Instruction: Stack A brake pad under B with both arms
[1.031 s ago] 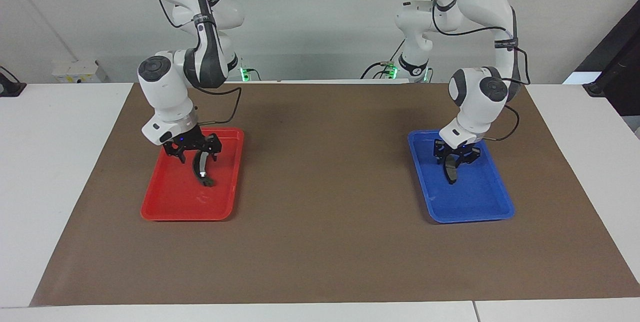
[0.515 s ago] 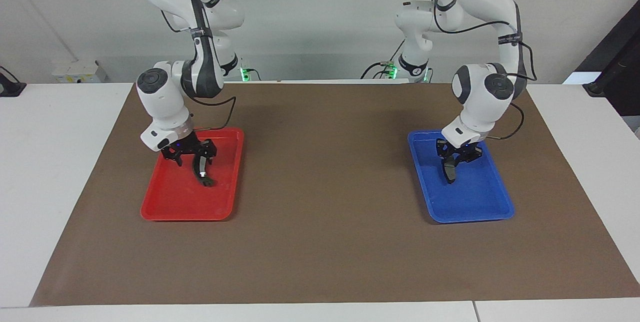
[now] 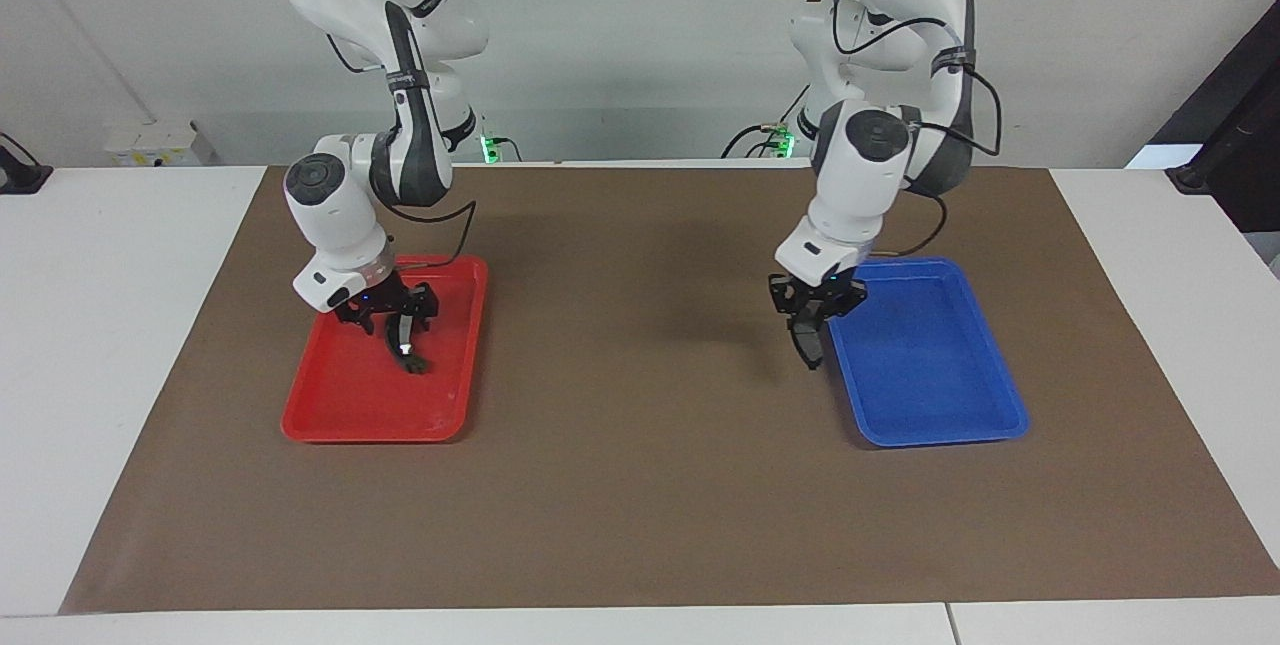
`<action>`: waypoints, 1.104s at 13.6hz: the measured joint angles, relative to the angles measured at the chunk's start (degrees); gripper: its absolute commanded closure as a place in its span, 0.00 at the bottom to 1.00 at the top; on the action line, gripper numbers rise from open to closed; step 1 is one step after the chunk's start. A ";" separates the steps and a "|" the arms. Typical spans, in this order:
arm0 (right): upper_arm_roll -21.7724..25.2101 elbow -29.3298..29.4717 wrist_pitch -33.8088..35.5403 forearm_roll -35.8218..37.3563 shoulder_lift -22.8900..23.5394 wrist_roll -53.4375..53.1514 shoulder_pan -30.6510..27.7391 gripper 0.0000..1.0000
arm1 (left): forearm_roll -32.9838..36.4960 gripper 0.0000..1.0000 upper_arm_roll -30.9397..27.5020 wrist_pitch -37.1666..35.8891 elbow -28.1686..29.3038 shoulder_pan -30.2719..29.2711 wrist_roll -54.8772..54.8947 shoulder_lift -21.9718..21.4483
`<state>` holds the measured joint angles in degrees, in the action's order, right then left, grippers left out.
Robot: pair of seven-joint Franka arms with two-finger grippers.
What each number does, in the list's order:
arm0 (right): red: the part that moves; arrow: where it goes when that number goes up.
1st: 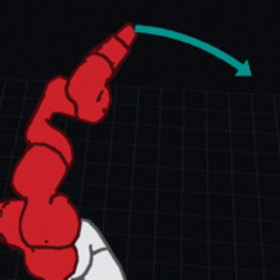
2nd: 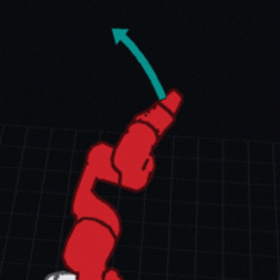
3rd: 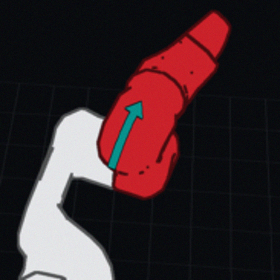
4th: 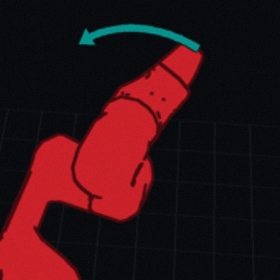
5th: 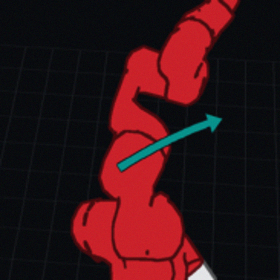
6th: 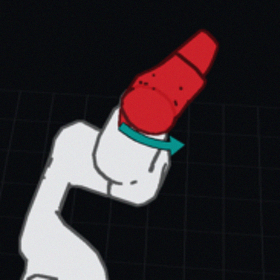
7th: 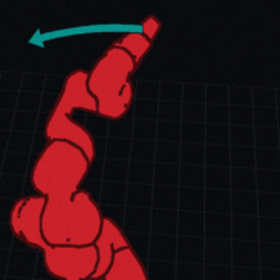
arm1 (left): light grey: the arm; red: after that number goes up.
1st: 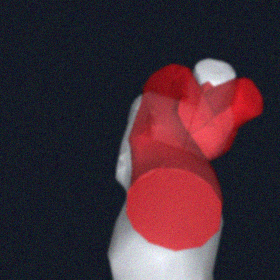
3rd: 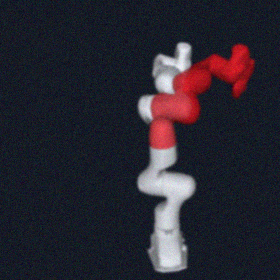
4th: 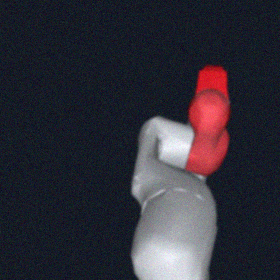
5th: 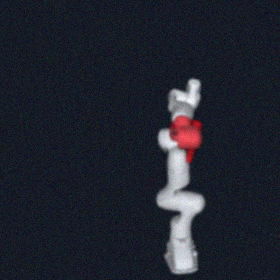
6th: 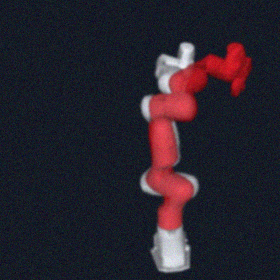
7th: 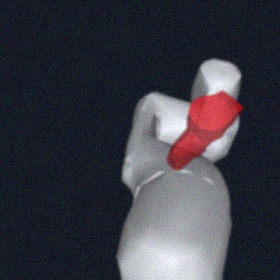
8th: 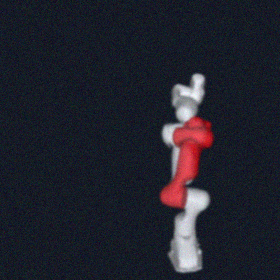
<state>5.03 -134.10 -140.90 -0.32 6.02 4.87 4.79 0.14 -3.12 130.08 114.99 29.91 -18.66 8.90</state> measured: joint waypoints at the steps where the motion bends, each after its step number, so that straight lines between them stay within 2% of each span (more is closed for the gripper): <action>1: 0.00 -0.13 0.00 0.00 0.07 0.88 0.00 0.24 | -0.01 1.00 0.09 0.05 -2.05 2.19 -4.12 1.85; 2: 0.00 -0.23 0.00 0.00 0.11 2.26 0.00 0.33 | -0.02 1.00 0.14 0.21 -4.14 3.99 -7.71 4.14; 3: 0.00 -0.28 0.00 -0.01 0.13 3.52 0.00 0.48 | -0.03 1.00 0.20 0.71 -6.31 5.63 -10.87 6.85; 4: 0.00 -0.29 0.00 -0.02 0.13 4.19 0.00 0.82 | -0.05 1.00 0.28 1.59 -8.19 6.97 -12.87 9.54; 5: 0.00 -0.30 0.00 -0.02 0.13 4.43 0.00 1.00 | -0.33 0.98 0.33 2.94 -9.32 8.03 -13.83 11.61; 7: 0.00 -0.30 -0.01 -0.04 0.13 4.45 0.02 1.00 | -1.48 0.88 0.38 5.04 -10.24 9.69 -14.26 14.39; 9: 0.00 -0.03 0.43 -0.11 0.14 4.43 0.01 1.00 | -1.69 0.62 0.42 5.21 -10.16 11.44 -14.27 15.62; 11: 0.00 1.65 3.13 -0.25 0.11 4.15 0.02 1.00 | -1.73 0.12 0.42 5.19 -9.93 12.47 -14.41 15.91; 12: -0.02 3.49 5.74 -0.30 0.03 3.29 0.09 1.00 | -1.73 0.02 0.31 5.18 -9.96 12.49 -14.49 15.87; 15: -0.19 10.46 14.49 -0.38 -0.50 -1.78 2.00 1.00 | -1.79 0.02 -0.64 3.76 -10.05 11.61 -14.62 14.31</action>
<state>4.85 -123.64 -126.41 -0.70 5.52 3.09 6.79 -1.65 -3.75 133.85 104.94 41.52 -33.28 23.21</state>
